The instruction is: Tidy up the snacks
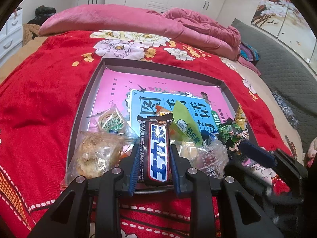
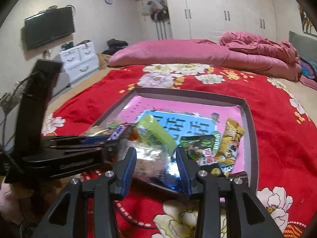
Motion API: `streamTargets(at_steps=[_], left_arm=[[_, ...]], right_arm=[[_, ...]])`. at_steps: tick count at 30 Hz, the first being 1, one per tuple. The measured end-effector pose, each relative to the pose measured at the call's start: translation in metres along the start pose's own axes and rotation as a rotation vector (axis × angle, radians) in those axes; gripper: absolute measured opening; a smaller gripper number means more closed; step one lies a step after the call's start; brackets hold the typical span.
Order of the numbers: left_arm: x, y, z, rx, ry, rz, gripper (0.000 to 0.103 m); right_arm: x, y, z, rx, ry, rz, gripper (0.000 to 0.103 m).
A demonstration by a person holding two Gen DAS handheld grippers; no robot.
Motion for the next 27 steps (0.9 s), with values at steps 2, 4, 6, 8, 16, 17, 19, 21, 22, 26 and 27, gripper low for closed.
streamTargets(at_steps=[2,4,6,8,16,17,19,21,22,26,27], left_arm=[[0.0,0.0,0.0,-0.001,-0.002,0.0,0.029],[0.0,0.0,0.0,-0.002,-0.003,0.0,0.029],[0.0,0.0,0.0,-0.001,-0.003,0.0,0.029],[0.0,0.0,0.0,-0.001,-0.003,0.001,0.029],[-0.001,-0.001,0.0,-0.002,-0.002,-0.002,0.03],[-0.001,-0.001,0.0,0.001,0.0,-0.003,0.031],[-0.002,-0.002,0.0,0.012,0.004,-0.003,0.034],[-0.003,-0.003,-0.001,0.016,0.002,-0.003,0.037],[-0.004,-0.003,-0.003,0.017,0.0,-0.004,0.039],[-0.005,-0.003,-0.005,0.017,-0.007,-0.004,0.043],[-0.005,-0.004,-0.006,0.019,-0.006,-0.005,0.044]], right_arm=[[0.005,-0.002,0.006,-0.003,0.027,0.019,0.05],[0.009,-0.005,0.011,0.005,0.055,0.03,0.05],[0.011,-0.009,0.014,0.023,0.082,0.036,0.05],[0.013,-0.013,0.016,0.045,0.106,0.038,0.051],[0.01,-0.017,0.016,0.066,0.119,0.026,0.051],[0.009,-0.017,0.016,0.068,0.118,0.023,0.051],[0.007,-0.017,0.015,0.073,0.113,0.018,0.051],[0.006,-0.018,0.014,0.077,0.106,0.015,0.051],[0.004,-0.018,0.013,0.082,0.103,0.012,0.051],[0.002,-0.019,0.009,0.092,0.093,0.01,0.051],[0.002,-0.02,0.008,0.097,0.092,0.009,0.051]])
Point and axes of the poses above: each gripper's, at about its wrist camera, not at the fingertips, and y roughly against the way its jaws point, z to its left, x to its underside, the point moved 10 cm from there along -y, roughly the way its jaws point, and after that the axes turned 10 degrees about -y, right-handed, at the moved point
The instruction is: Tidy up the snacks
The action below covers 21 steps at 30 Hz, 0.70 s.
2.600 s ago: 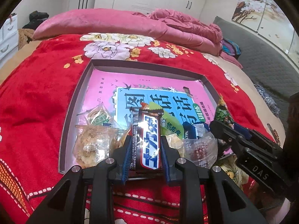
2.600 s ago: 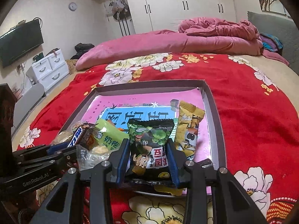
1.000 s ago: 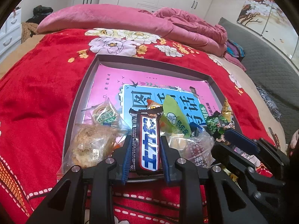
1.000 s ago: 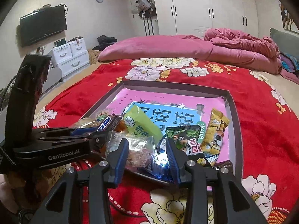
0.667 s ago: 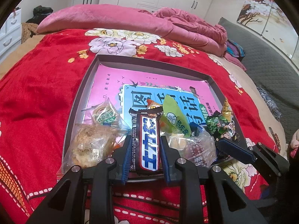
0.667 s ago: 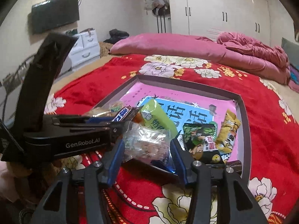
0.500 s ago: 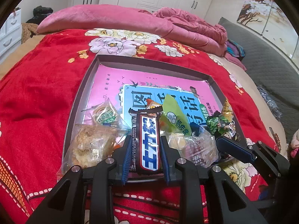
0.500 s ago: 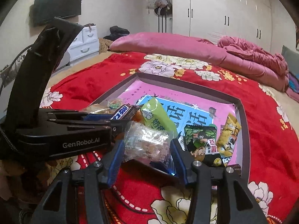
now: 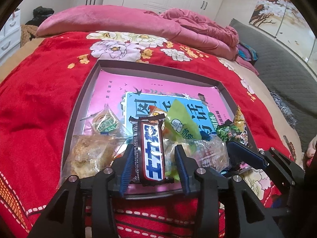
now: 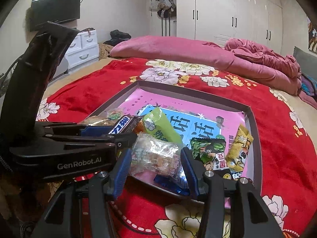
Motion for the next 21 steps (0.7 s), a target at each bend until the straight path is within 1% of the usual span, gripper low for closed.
streamTargets(at_steps=[2,7,10,21], left_arm=[[0.0,0.0,0.0,0.002,0.001,-0.001,0.045],[0.0,0.001,-0.003,0.008,-0.005,-0.002,0.052],[0.0,0.001,-0.004,0.007,-0.009,-0.002,0.053],[0.001,0.001,-0.005,-0.001,-0.018,-0.001,0.052]], right_arm=[[0.0,0.0,-0.001,0.005,-0.003,-0.001,0.052],[0.003,-0.002,-0.008,0.042,-0.006,0.01,0.052],[0.003,-0.001,-0.012,0.031,-0.03,0.01,0.052],[0.006,-0.001,-0.01,0.039,-0.01,0.02,0.052]])
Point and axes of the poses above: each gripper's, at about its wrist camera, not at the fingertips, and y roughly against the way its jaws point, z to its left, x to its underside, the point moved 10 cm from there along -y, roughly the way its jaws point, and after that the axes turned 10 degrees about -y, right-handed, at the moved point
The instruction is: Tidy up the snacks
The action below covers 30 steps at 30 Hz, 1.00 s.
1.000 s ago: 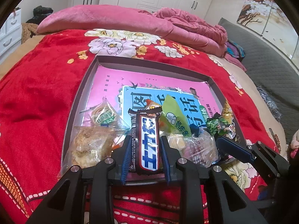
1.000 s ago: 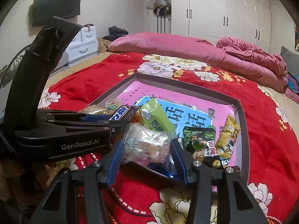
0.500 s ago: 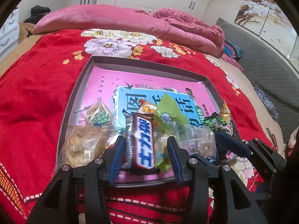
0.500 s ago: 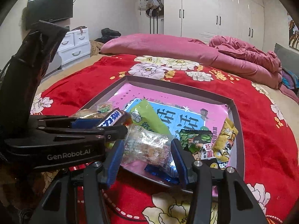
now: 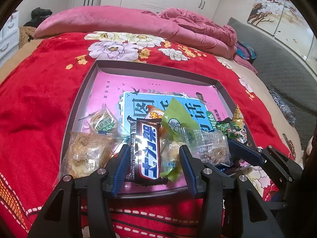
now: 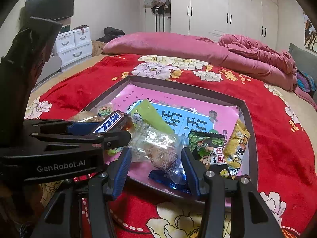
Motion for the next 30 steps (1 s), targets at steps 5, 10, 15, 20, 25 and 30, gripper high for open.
streamTargets(at_steps=[5,10,15,20,25,30], left_arm=[[-0.0001,-0.0002,0.0,0.0,-0.001,0.0,0.053],[-0.0002,-0.0001,0.0001,-0.001,0.0,0.0,0.053],[0.0001,-0.0002,0.0002,0.0,0.0,0.001,0.053],[0.0007,-0.0003,-0.0007,0.003,0.001,0.003,0.054],[0.0032,-0.0011,-0.0023,0.01,0.001,0.005,0.057],[0.004,-0.0013,-0.0044,0.013,-0.005,0.008,0.06]], right_arm=[[-0.0006,0.0002,0.0008,0.0,-0.003,-0.007,0.052],[0.0004,0.002,-0.0009,0.006,-0.005,-0.009,0.054],[-0.0008,0.005,-0.0046,0.014,-0.003,-0.017,0.055],[0.0021,0.0023,-0.0067,0.032,0.009,0.0,0.058],[0.0037,0.0014,-0.0035,0.051,0.042,0.002,0.058],[0.002,0.0037,-0.005,0.063,0.042,-0.009,0.059]])
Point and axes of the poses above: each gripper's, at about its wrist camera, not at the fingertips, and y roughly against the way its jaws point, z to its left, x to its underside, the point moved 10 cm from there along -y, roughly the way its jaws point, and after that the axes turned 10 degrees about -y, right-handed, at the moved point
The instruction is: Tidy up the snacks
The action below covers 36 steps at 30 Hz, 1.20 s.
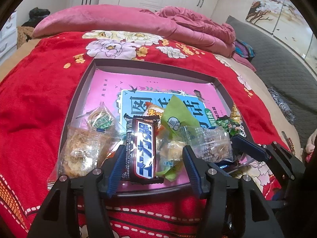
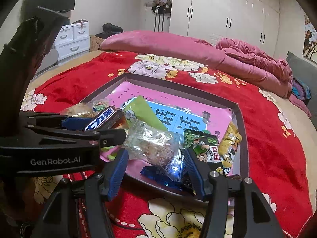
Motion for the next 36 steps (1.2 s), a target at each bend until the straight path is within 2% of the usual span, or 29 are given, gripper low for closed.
streamTargets(at_steps=[13,25,32,36], left_arm=[[-0.001,0.001,0.002,0.013,0.005,0.0,0.066],[-0.002,0.001,0.003,-0.003,-0.01,-0.001,0.068],[-0.004,0.002,0.002,-0.006,-0.013,-0.008,0.069],[-0.004,0.002,0.003,-0.008,-0.015,-0.009,0.07]], right_arm=[[-0.009,0.014,-0.013,0.041,-0.007,-0.051,0.065],[-0.011,0.014,-0.026,0.078,-0.039,-0.056,0.07],[-0.01,0.012,-0.038,0.091,-0.088,-0.046,0.081],[-0.007,0.009,-0.042,0.081,-0.114,-0.032,0.082]])
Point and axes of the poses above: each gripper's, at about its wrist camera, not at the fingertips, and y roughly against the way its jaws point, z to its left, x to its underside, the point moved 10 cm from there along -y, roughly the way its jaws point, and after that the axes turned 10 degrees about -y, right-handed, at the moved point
